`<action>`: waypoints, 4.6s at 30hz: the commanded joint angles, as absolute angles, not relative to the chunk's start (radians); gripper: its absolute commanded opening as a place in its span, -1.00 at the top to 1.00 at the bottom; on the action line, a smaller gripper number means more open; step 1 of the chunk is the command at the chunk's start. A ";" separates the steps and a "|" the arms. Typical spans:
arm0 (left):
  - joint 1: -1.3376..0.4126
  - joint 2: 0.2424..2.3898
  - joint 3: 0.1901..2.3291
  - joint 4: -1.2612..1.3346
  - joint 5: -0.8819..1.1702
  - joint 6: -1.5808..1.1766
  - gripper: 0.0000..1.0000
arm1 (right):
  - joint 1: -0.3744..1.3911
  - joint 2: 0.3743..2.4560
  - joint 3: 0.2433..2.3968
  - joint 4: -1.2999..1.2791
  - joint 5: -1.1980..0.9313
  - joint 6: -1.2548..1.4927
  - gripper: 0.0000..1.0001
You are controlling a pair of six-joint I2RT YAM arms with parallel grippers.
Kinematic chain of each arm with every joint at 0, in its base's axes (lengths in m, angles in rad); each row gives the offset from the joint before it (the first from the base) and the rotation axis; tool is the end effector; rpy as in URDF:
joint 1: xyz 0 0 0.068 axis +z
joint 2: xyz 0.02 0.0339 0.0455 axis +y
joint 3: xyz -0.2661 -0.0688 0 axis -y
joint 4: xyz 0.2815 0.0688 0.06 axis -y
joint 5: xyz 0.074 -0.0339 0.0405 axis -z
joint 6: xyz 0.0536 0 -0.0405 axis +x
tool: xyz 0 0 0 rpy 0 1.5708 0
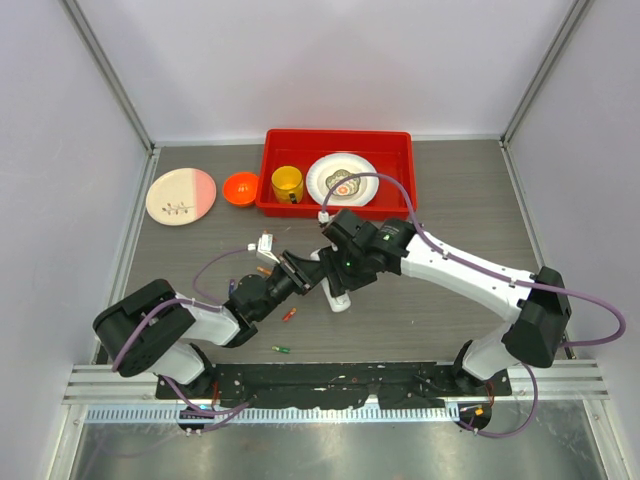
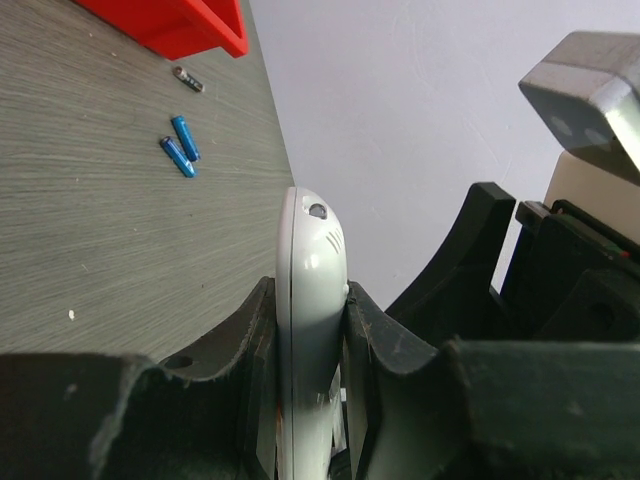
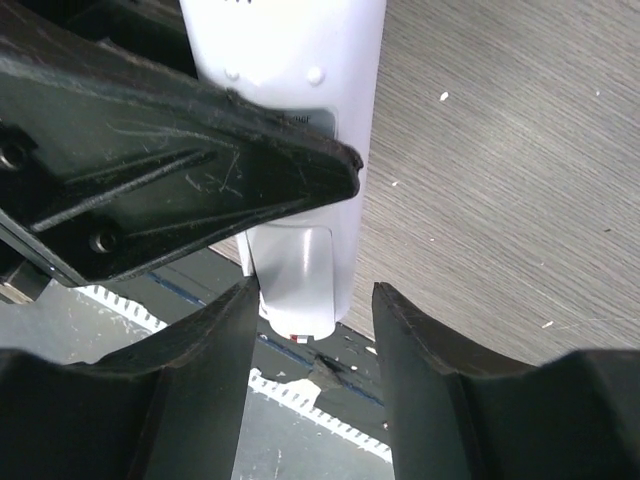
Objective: Load the batteries into the remote control
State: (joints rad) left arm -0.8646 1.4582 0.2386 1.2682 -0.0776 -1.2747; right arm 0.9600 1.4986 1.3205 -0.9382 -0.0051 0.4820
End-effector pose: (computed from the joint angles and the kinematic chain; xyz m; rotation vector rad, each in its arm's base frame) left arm 0.1787 -0.2032 0.1404 -0.4304 1.7157 -1.5943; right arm 0.1974 0.2824 0.2734 -0.6578 2.6927 0.4284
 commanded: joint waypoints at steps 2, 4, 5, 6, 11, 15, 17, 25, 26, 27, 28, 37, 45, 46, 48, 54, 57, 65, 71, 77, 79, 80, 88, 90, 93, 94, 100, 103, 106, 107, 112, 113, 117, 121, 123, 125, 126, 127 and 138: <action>-0.879 1.474 0.265 1.516 -0.049 -1.278 0.99 | 0.956 1.433 1.416 -0.851 -0.054 0.520 -0.17; -0.880 1.480 0.265 1.520 -0.054 -1.282 1.00 | 0.954 1.416 1.436 -0.850 -0.057 0.523 -0.18; -0.881 1.482 0.265 1.523 -0.054 -1.282 0.99 | 0.954 1.407 1.439 -0.850 -0.057 0.525 -0.19; -0.879 1.488 0.265 1.526 -0.054 -1.284 0.99 | 0.954 1.388 1.443 -0.847 -0.058 0.525 -0.20; -0.879 1.496 0.261 1.546 -0.064 -1.308 1.00 | 0.946 1.258 1.344 -0.743 0.032 0.511 -0.22; -0.877 1.482 0.258 1.546 -0.040 -1.324 1.00 | 0.945 1.048 1.078 -0.498 0.150 0.511 -0.25; -0.874 1.473 0.259 1.546 -0.008 -1.341 1.00 | 0.937 0.895 0.893 -0.331 0.164 0.555 -0.44; -0.858 1.444 0.264 1.546 0.097 -1.388 1.00 | 0.767 0.766 0.648 -0.123 -0.236 0.678 -0.73; -0.857 1.434 0.265 1.546 0.103 -1.391 1.00 | 0.734 0.756 0.628 -0.104 -0.265 0.683 -0.73; -0.856 1.428 0.265 1.546 0.116 -1.394 1.00 | 0.720 0.753 0.611 -0.088 -0.297 0.699 -0.73; -0.857 1.424 0.267 1.546 0.123 -1.396 1.00 | 0.704 0.747 0.573 -0.069 -0.352 0.707 -0.73; -0.856 1.401 0.291 1.546 0.150 -1.410 1.00 | 0.667 0.765 0.460 0.149 -0.543 0.782 -0.73; -0.856 1.399 0.307 1.546 0.155 -1.411 1.00 | 0.666 0.787 0.436 0.193 -0.607 0.795 -0.69; -0.856 1.399 0.308 1.546 0.156 -1.411 1.00 | 0.666 0.790 0.427 0.201 -0.612 0.793 -0.67; -0.856 1.396 0.313 1.546 0.160 -1.413 1.00 | 0.667 0.796 0.419 0.207 -0.615 0.798 -0.64; -0.856 1.388 0.314 1.546 0.163 -1.414 1.00 | 0.663 0.822 0.393 0.248 -0.629 0.810 -0.52; -0.854 1.385 0.313 1.546 0.163 -1.417 1.00 | 0.664 0.836 0.387 0.267 -0.641 0.819 -0.47; -0.857 1.385 0.314 1.546 0.175 -1.420 1.00 | 0.663 0.864 0.364 0.331 -0.632 0.862 -0.29; -0.857 1.379 0.313 1.546 0.172 -1.419 1.00 | 0.663 0.887 0.359 0.370 -0.635 0.880 -0.16; -0.857 1.382 0.316 1.546 0.164 -1.417 1.00 | 0.663 0.913 0.359 0.403 -0.641 0.905 -0.11; -0.857 1.382 0.319 1.546 0.160 -1.417 1.00 | 0.663 0.923 0.357 0.420 -0.643 0.914 -0.09; -0.857 1.384 0.319 1.546 0.161 -1.417 1.00 | 0.663 0.922 0.356 0.426 -0.643 0.916 -0.06; -0.859 1.376 0.316 1.545 0.156 -1.413 1.00 | 0.663 0.937 0.344 0.442 -0.637 0.925 0.64; -0.859 1.377 0.314 1.546 0.158 -1.410 1.00 | 0.663 0.942 0.344 0.443 -0.644 0.931 0.98; -0.859 1.379 0.308 1.546 0.153 -1.407 1.00 | 0.661 0.937 0.345 0.459 -0.653 0.946 0.80; -0.858 1.379 0.305 1.546 0.156 -1.405 0.99 | 0.661 0.925 0.347 0.460 -0.653 0.950 0.56; -0.857 1.378 0.301 1.546 0.149 -1.399 1.00 | 0.664 0.923 0.354 0.480 -0.678 0.977 -0.07; -0.858 1.382 0.304 1.546 0.150 -1.401 1.00 | 0.661 0.937 0.354 0.489 -0.699 0.977 -0.07; -0.859 1.384 0.308 1.546 0.153 -1.402 1.00 | 0.663 0.948 0.370 0.453 -0.704 0.956 0.16; -0.859 1.388 0.310 1.546 0.153 -1.401 1.00 | 0.663 0.956 0.371 0.445 -0.707 0.953 0.27; -0.857 1.408 0.321 1.546 0.167 -1.407 1.00 | 0.666 0.977 0.379 0.446 -0.716 0.951 0.98; -0.859 1.411 0.321 1.546 0.169 -1.408 1.00 | 0.666 0.976 0.383 0.448 -0.719 0.950 0.99; -0.859 1.414 0.311 1.546 0.163 -1.401 0.18 | 0.664 0.918 0.445 0.289 -0.683 0.859 0.98; -0.856 1.385 0.296 1.510 0.130 -1.388 -0.99 | 0.664 0.884 0.558 0.075 -0.652 0.729 0.99; -0.851 1.365 0.295 1.485 0.123 -1.379 -0.99 | 0.664 0.879 0.583 -0.014 -0.635 0.681 0.99; -0.839 1.345 0.293 1.470 0.111 -1.368 -0.99 | 0.664 0.876 0.627 -0.134 -0.548 0.623 0.99; -0.830 1.332 0.290 1.451 0.107 -1.365 -0.99 | 0.664 0.882 0.656 -0.209 -0.473 0.582 0.99; -0.821 1.295 0.275 1.437 0.100 -1.362 -0.99 | 0.664 0.896 0.736 -0.385 -0.386 0.549 0.99; -0.819 0.723 0.247 0.628 -0.138 -1.051 -1.00 | 0.692 1.376 1.089 -0.885 0.635 0.434 0.98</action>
